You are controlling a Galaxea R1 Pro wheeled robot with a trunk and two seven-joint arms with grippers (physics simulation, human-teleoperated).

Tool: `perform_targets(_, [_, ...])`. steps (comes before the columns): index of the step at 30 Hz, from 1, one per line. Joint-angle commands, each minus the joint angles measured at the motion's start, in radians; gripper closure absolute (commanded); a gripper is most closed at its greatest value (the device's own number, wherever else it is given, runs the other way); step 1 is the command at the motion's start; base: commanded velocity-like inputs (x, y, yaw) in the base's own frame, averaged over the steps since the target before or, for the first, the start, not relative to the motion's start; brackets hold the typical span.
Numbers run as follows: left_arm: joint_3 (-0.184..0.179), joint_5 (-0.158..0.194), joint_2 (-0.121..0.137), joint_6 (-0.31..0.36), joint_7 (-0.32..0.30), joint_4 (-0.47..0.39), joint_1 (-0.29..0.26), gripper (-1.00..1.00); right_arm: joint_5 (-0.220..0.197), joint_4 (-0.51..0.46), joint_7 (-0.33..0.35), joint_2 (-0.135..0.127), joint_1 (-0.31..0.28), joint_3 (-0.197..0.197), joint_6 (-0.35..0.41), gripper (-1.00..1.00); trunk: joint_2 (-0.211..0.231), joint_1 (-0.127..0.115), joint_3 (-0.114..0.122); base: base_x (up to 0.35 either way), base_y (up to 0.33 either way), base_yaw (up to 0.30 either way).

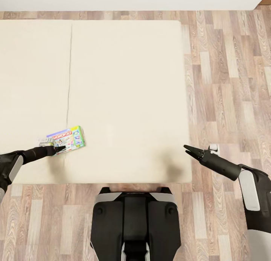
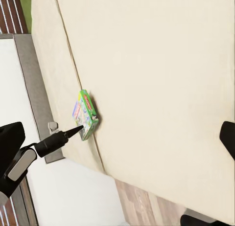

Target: Put all the toys in the child's room - the three board games (two on the bed and one on the table), the two jigsaw puzzles on the table, and the tennis ball on the table - inside the toy box on the table in the child's room.

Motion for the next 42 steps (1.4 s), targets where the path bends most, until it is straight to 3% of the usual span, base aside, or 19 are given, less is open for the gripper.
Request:
perform_targets(1, [0.000, 0.002, -0.001, 0.009, -0.005, 0.000, 0.001, -1.00, 0.004, 0.000, 0.006, 0.000, -0.001, -0.001, 0.004, -1.00, -0.001, 0.001, -0.001, 0.000, -0.292, 0.000])
perform_targets(42, [0.000, 0.002, -0.001, 0.009, -0.005, 0.000, 0.001, -1.00, 0.004, 0.000, 0.006, 0.000, -0.001, -0.001, 0.004, -1.00, -0.001, 0.001, -0.001, 0.000, -0.290, 0.000])
